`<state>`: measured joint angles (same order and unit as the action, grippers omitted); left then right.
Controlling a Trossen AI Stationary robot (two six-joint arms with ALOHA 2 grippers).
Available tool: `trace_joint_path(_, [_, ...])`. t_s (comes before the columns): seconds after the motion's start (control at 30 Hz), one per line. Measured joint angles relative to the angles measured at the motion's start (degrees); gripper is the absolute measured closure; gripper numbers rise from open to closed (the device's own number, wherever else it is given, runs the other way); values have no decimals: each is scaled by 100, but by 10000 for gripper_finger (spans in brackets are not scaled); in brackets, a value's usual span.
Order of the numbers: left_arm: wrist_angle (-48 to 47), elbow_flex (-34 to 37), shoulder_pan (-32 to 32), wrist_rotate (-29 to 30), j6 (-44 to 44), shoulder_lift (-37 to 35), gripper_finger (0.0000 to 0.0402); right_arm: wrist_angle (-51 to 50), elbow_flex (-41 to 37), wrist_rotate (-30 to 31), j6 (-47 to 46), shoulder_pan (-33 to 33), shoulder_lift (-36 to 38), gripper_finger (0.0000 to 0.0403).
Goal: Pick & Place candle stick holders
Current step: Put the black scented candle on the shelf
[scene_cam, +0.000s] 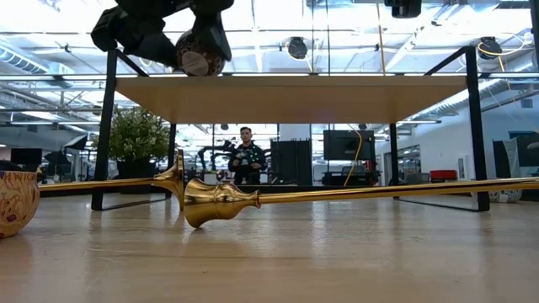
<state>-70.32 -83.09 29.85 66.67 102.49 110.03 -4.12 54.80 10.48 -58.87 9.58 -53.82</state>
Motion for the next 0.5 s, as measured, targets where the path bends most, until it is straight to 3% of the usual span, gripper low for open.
trace_joint_path(0.3, [22,5,-9,-3,-45,5,56,0,-2,-2,0,0,0,46])
trace_joint_path(0.5, [56,-32,-8,-41,-85,12,85,0,0,-2,0,0,0,46])
